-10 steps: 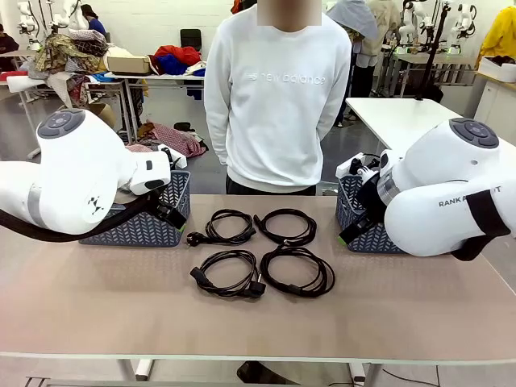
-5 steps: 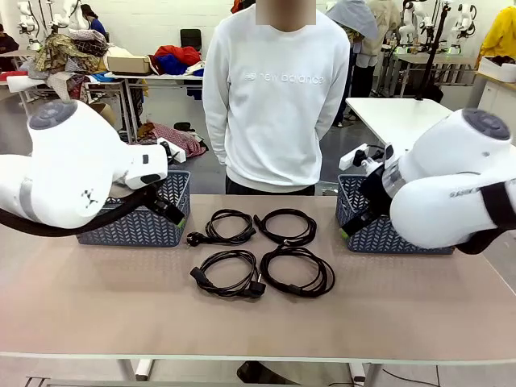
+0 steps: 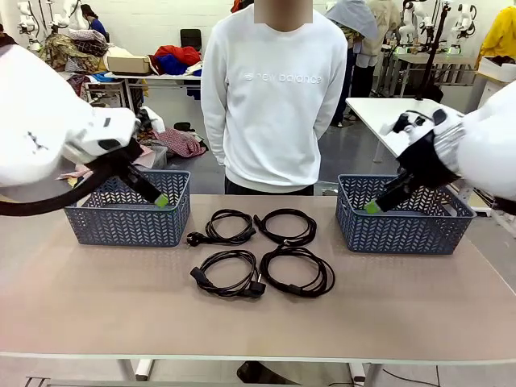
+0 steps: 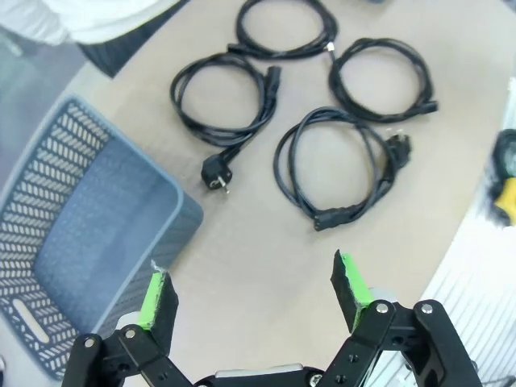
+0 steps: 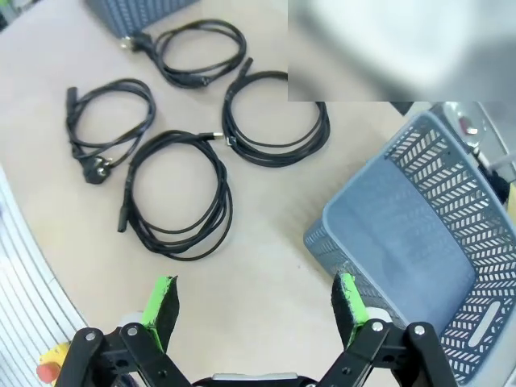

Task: Organize the cables according to human instructions.
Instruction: Pick up a bundle of cables and place it in the basket indicated by the human.

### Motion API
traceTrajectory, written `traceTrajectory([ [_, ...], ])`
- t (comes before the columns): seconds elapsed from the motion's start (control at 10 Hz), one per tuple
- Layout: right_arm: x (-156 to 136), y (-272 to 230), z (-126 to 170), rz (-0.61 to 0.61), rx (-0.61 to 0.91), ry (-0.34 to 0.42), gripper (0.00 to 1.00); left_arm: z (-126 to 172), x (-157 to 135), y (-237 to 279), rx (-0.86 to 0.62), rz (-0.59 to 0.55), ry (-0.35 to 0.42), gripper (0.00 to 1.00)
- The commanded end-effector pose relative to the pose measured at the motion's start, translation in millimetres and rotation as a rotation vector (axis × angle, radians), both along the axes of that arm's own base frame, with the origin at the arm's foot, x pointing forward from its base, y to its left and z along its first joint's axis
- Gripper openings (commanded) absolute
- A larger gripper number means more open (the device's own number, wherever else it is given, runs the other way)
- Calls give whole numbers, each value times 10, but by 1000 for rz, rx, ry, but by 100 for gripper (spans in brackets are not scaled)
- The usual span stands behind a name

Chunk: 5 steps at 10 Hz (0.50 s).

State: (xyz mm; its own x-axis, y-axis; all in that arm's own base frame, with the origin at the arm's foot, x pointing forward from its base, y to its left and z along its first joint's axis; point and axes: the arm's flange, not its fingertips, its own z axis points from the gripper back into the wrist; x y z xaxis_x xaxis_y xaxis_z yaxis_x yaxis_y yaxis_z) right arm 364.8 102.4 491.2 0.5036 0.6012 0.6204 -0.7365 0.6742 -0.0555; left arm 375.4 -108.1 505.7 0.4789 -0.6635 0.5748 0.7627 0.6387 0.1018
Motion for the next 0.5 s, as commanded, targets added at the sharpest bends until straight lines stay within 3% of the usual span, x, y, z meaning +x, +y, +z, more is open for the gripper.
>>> traceTrajectory([
  [0.0, -24, -207, 33, 98, 78, -4, 100, 94, 66, 195, -78, -99, 22, 100],
  [0.4, -49, -477, 123, 155, 174, -47, 100, 180, 119, 428, -158, -164, 30, 100],
])
